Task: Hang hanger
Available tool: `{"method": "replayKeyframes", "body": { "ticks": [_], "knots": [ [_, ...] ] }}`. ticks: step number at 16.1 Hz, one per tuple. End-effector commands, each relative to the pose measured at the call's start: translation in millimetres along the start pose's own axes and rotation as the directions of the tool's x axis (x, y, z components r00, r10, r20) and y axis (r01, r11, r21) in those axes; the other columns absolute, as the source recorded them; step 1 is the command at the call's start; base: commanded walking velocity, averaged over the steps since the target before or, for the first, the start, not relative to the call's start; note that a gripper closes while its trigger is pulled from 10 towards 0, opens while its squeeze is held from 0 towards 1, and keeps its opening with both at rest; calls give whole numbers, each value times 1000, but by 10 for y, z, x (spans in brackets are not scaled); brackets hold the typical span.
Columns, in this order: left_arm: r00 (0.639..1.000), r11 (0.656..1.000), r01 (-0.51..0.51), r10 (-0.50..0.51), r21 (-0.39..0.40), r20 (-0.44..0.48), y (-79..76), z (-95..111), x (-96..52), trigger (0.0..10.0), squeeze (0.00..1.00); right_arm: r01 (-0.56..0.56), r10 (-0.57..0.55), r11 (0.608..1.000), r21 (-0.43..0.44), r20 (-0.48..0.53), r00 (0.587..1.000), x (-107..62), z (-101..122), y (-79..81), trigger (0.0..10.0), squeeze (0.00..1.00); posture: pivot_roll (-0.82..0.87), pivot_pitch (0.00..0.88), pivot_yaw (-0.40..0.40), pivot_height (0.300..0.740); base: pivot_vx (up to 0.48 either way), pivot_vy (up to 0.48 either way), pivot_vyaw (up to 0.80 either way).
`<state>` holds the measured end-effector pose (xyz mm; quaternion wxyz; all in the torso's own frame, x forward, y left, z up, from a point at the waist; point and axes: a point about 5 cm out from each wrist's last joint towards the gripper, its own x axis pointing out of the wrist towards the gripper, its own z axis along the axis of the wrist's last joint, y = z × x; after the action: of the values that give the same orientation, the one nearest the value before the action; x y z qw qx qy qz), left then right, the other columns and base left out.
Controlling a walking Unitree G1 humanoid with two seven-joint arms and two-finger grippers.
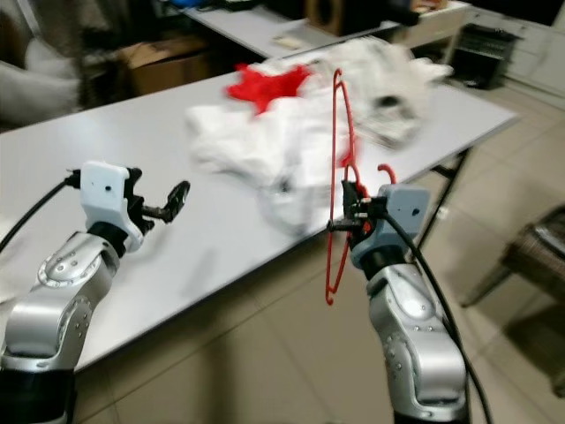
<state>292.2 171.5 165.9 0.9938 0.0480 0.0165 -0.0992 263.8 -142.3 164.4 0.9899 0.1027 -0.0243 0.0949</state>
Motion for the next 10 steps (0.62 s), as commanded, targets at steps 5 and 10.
{"method": "replayKeyframes", "body": {
  "ticks": [5, 10],
  "knots": [
    [1000, 1000, 21, -21, 3, -3, -123, -8, -29, 10000, 0, -8, 8, 1000, -20, 2, 1000, -28, 6, -2, 10000, 0, -104, 26, 44, 740, 0, 456, 0],
    [1000, 1000, -2, 2, -6, 9, -104, -9, -59, 10000, 0, -7, 8, 999, -49, 8, 1000, -32, 6, -2, 10000, 0, -116, 14, 69, 740, 0, 365, 0]
  ]
}}
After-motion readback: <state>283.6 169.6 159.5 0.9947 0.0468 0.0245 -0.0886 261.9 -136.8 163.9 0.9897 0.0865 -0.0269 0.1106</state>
